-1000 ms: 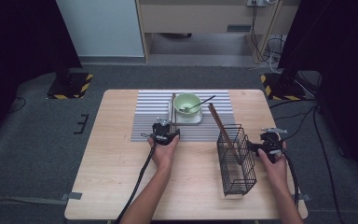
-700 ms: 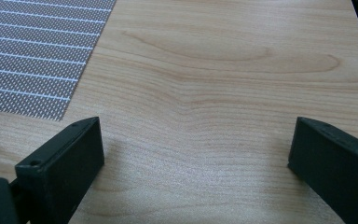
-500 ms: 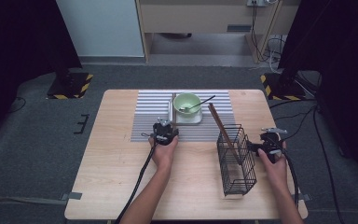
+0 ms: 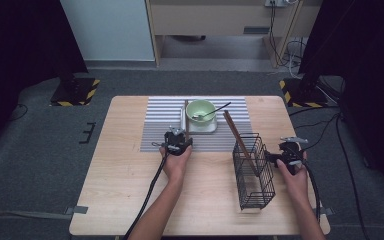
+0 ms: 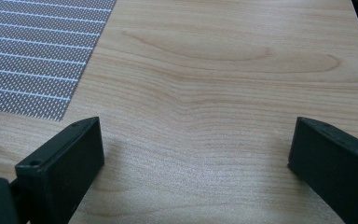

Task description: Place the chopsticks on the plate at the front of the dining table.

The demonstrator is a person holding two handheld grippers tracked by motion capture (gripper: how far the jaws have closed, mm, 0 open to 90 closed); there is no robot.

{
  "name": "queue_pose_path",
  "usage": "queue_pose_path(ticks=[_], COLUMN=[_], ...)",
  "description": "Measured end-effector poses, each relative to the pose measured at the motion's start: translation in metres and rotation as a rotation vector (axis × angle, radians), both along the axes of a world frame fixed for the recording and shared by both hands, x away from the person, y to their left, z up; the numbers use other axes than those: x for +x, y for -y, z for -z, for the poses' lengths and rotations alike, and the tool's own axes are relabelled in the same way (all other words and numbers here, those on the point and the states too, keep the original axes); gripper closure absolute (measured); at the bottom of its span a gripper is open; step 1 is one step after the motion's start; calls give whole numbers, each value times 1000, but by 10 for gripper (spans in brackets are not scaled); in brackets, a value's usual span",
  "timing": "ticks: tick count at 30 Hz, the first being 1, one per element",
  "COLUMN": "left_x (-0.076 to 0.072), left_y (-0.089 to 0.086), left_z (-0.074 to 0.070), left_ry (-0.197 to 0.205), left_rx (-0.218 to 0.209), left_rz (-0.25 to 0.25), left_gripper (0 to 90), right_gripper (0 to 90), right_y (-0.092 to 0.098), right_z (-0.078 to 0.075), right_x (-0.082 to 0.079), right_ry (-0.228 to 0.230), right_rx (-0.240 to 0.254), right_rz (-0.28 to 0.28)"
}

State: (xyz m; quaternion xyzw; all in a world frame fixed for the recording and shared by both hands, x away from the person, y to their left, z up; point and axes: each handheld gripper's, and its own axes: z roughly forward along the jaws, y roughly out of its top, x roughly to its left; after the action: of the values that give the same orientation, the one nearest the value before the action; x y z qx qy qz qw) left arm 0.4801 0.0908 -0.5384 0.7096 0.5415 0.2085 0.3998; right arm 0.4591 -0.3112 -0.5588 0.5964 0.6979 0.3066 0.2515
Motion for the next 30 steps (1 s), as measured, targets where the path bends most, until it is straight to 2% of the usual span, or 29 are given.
queue_pose_path(ticks=[2,7,11,12,13,16,24,28,30], left_x=[-2,-8,-12,-12,-15,-16,-22,-24,-24], left_y=[0,-1,-1,-1,-2,-3,-3,-2,-1], left_z=[-3,-11,-18,-18,-22,-25,-34,-37,-39], left_ry=[16,47,74,74,70,65,48,55,40], left_rx=[25,48,102,102,97,94,99,91,83], left_rz=[8,36,91,91,118,140,239,245,250], left_gripper=[535,444,368,350,331,304,223,174,143], right_gripper=[33,32,32,32,32,32,32,32,32], right_y=[0,0,0,0,0,0,0,0,0], right_z=[0,0,0,0,0,0,0,0,0], right_x=[0,0,0,0,0,0,0,0,0], right_ry=[0,0,0,0,0,0,0,0,0], right_rx=[0,0,0,0,0,0,0,0,0], right_rz=[0,0,1,1,1,1,1,1,1])
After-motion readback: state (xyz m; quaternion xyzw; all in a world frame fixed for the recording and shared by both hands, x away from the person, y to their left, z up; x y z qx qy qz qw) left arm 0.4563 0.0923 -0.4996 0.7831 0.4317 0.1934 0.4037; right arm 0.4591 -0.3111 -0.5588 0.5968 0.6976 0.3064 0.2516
